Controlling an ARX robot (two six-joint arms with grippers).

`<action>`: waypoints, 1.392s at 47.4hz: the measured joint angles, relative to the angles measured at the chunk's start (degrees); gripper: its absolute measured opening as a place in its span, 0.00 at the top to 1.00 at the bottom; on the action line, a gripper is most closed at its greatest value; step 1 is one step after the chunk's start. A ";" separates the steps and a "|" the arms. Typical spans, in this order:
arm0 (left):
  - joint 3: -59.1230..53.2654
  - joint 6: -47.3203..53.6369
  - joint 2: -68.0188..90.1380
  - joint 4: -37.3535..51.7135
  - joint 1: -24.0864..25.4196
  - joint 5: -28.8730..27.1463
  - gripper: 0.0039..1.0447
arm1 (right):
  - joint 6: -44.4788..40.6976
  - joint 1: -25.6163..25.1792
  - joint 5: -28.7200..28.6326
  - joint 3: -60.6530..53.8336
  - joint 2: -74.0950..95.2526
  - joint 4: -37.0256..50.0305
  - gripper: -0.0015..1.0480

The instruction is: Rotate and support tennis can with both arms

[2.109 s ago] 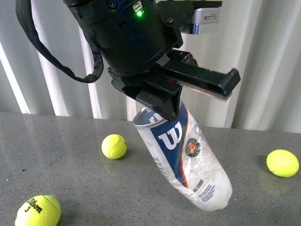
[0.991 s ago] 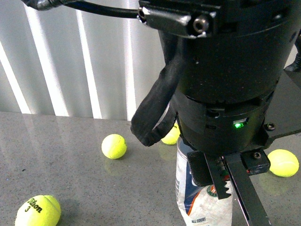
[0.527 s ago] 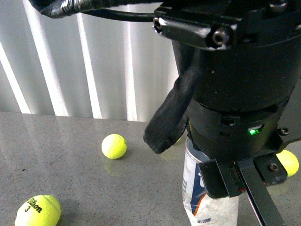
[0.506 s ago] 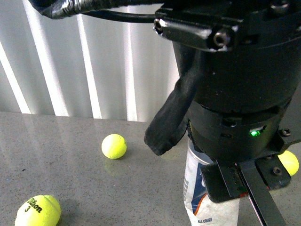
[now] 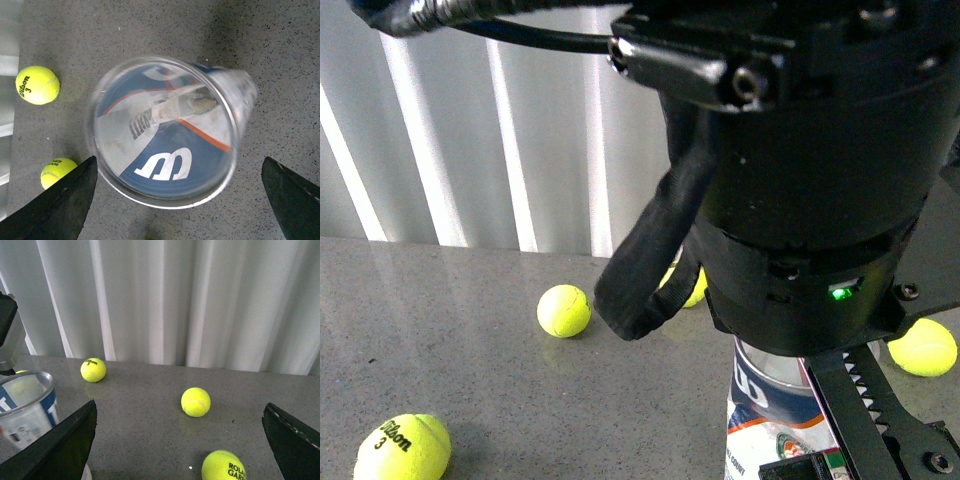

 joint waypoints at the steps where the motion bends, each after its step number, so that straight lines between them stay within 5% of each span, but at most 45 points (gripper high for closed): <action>1: 0.00 -0.13 -0.17 -0.11 0.07 0.02 0.06 | 0.00 0.00 0.00 0.00 0.00 0.00 0.07; 31: 0.90 -11.17 -11.63 0.09 4.90 6.84 0.06 | 0.00 0.00 0.00 0.00 0.00 0.00 0.07; 46: -10.16 -24.87 -25.18 13.97 19.32 5.16 0.06 | 0.00 0.00 0.00 0.00 0.00 0.00 0.07; 59: -28.48 -39.23 -37.62 21.75 35.36 9.99 0.07 | 0.00 0.00 0.00 0.00 0.00 0.00 0.07; 61: -36.87 -39.08 -40.50 36.94 37.31 3.10 0.17 | 0.02 0.00 0.00 0.00 0.00 0.00 0.07; 66: -49.92 -39.06 -45.59 57.27 41.70 3.87 0.34 | 0.00 0.00 0.02 0.00 0.00 0.00 0.07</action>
